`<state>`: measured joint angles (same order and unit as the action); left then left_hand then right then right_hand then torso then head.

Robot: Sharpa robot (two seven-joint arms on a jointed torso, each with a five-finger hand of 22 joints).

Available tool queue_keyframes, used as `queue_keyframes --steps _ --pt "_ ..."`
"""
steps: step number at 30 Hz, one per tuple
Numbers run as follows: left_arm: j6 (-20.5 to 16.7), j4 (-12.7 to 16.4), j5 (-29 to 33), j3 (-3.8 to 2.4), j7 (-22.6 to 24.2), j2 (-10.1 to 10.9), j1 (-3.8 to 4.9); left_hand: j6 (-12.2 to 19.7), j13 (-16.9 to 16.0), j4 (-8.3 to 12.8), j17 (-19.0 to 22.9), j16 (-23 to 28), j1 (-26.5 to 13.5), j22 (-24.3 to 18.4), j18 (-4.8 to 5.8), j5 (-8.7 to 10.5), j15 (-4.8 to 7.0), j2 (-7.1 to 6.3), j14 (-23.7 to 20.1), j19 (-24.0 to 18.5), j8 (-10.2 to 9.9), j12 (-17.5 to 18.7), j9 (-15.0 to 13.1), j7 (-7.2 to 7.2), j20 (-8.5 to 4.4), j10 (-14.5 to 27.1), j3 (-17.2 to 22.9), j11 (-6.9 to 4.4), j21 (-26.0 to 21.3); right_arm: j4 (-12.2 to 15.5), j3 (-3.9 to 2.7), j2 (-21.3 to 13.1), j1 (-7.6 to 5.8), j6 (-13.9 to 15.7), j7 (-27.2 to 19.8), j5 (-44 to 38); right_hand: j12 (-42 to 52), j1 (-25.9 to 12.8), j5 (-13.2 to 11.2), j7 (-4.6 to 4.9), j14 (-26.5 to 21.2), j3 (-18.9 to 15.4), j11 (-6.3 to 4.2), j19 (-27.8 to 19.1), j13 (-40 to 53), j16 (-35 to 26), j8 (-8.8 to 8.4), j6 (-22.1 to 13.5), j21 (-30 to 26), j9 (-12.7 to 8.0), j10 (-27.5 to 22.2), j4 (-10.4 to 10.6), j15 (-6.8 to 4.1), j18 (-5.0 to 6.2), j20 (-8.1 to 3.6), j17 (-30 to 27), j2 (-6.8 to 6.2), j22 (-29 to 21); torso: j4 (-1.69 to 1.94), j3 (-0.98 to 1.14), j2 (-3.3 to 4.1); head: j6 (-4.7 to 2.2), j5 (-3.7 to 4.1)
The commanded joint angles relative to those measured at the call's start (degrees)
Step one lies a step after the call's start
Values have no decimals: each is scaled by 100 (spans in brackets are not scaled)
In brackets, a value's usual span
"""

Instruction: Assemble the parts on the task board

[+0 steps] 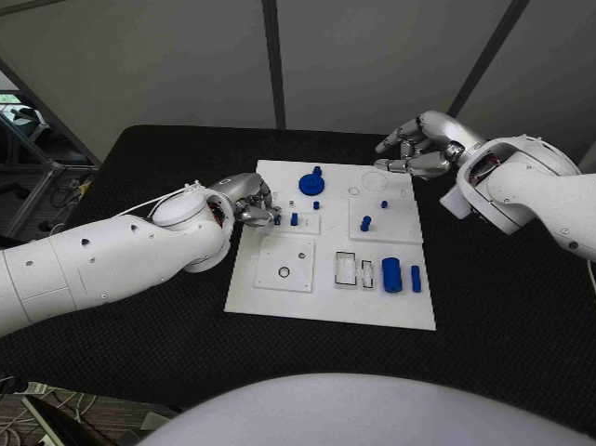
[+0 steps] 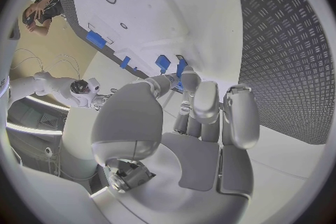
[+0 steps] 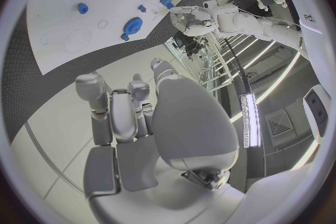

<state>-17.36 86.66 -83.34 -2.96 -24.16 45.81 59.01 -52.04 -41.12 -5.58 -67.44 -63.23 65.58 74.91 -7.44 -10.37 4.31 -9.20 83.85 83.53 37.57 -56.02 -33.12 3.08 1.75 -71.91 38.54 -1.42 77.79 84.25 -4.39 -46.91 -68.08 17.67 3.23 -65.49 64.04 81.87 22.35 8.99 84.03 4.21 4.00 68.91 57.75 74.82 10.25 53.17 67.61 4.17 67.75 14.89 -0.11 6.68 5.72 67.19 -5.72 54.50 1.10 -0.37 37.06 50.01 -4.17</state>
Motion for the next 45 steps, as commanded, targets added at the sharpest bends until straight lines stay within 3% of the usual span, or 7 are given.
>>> queue_keyframes --steps 1,24,35,45 --pt "278 22 43 20 -64 4 -19 -24 -15 814 -8 -32 41 816 444 -31 35 11 108 32 30 -19 -2 -7 2 -51 855 3 17 4 -4 6 -7 -23 -49 10 -8 -37 19 -15 148 10 -21 -13 -5 -21 32 -16 -24 -5 -27 36 -53 56 -6 3 36 -6 2 3 -3 -1 -4" --pt "591 51 128 21 -275 37 -20 -69 -186 810 -11 -32 -79 823 441 -242 56 -104 111 31 95 -162 -38 -42 -17 -179 954 -27 -2 3 -4 -2 -6 -25 -51 10 -11 -37 41 -16 149 12 -22 -12 -10 -24 36 -17 -28 -5 -31 37 -54 57 -7 2 37 -8 -2 2 -2 -1 12" --pt "400 34 220 20 -206 -3 -19 -127 -213 681 -13 -34 -288 832 441 -256 72 -77 115 36 129 -191 -48 -95 -28 -239 893 -59 -10 -9 -4 -4 -6 -21 -51 10 -11 -37 41 -16 149 12 -22 -12 -10 -24 36 -17 -28 -5 -31 37 -54 57 -7 2 37 -8 -1 0 -3 -1 30" --pt "224 79 235 9 -122 -42 -19 -133 -220 687 -14 -34 -287 843 445 -258 76 -76 116 45 132 -197 -49 -105 -31 -248 893 -68 7 -21 -4 -4 -5 -22 -55 10 -11 -37 41 -16 149 12 -22 -12 -10 -24 36 -17 -28 -5 -31 37 -54 57 -7 2 37 -8 0 3 -5 -1 44"
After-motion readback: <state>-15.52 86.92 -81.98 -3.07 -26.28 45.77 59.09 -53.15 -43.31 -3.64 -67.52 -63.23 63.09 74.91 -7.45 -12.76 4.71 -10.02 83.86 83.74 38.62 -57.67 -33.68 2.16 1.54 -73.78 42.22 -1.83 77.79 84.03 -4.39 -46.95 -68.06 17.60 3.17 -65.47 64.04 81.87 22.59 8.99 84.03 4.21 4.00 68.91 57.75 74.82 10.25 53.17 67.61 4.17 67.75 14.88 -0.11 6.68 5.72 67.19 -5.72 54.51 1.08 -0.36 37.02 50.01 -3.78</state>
